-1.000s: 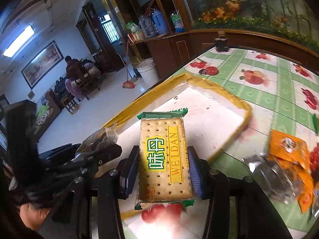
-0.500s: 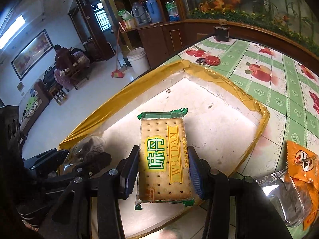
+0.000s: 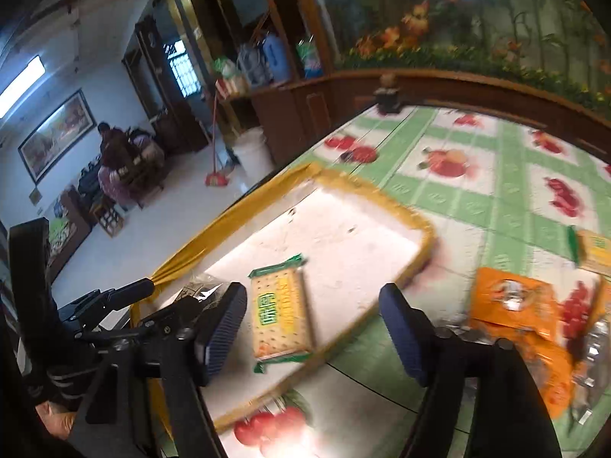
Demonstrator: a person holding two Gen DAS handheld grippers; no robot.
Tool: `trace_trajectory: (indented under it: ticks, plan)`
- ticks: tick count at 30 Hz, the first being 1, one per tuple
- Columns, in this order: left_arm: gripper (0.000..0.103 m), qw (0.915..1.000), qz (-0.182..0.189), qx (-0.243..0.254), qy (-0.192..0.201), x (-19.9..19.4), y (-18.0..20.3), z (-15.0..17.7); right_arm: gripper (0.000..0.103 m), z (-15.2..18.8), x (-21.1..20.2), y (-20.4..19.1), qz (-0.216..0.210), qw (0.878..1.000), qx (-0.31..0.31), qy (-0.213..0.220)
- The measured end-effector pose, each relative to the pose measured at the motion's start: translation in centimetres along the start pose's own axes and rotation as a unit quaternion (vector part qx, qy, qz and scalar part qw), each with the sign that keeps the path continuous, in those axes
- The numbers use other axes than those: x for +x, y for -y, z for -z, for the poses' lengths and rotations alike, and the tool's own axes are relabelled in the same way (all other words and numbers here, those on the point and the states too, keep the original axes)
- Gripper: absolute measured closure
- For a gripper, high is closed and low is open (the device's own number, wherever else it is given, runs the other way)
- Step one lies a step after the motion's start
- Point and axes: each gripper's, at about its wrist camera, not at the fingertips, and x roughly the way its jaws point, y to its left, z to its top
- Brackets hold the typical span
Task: Organize snacks
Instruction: 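Carry both packs to the yellow tray and release them inside, then grasp a silver foil bag with left tool while right tool grasps another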
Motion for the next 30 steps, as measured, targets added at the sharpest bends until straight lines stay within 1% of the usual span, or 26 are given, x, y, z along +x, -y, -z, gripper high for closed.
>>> trace_trajectory:
  ticks: [2,4,7,11,15,16,19,21,25,30]
  plan:
    - [0.021,0.9998,0.01,0.013,0.009,-0.6,1.2,-0.1,0.022,0.7,-2.2,1.5,0.019,1.0,0.007,0.013]
    - [0.021,0.9995,0.009,0.028,0.014,-1.1,2.5,-0.1,0.019,1.4,-4.2,3.3,0.036,0.999,0.021,0.025]
    - [0.021,0.9983,0.032,0.046,0.012,-1.4,4.6,-0.1,0.017,2.6,-7.1,6.3,0.055,0.996,0.052,0.038]
    - [0.021,0.9952,0.059,0.077,0.013,-1.9,7.9,0.3,0.016,4.9,-9.7,9.9,0.087,0.993,0.078,0.031]
    - [0.021,0.9906,0.089,0.104,0.004,-1.8,11.3,1.1,0.016,7.5,-11.8,12.7,0.102,0.989,0.102,0.031]
    - [0.021,0.9896,0.09,0.112,-0.001,-1.6,12.1,1.2,0.016,7.9,-12.2,13.2,0.107,0.988,0.104,0.031]
    - [0.021,0.9863,0.097,0.133,-0.01,-1.3,14.4,1.8,0.016,8.8,-13.0,14.4,0.115,0.987,0.108,0.027]
    - [0.021,0.9846,0.108,0.136,-0.021,-1.0,15.6,2.1,0.016,9.1,-13.2,15.1,0.115,0.987,0.109,0.026]
    - [0.021,0.9836,0.118,0.131,-0.039,-0.3,17.3,2.4,0.016,9.2,-13.0,15.9,0.115,0.988,0.102,0.019]
    - [0.021,0.984,0.127,0.112,-0.056,1.1,18.4,2.3,0.016,8.9,-12.0,16.0,0.101,0.991,0.081,0.015]
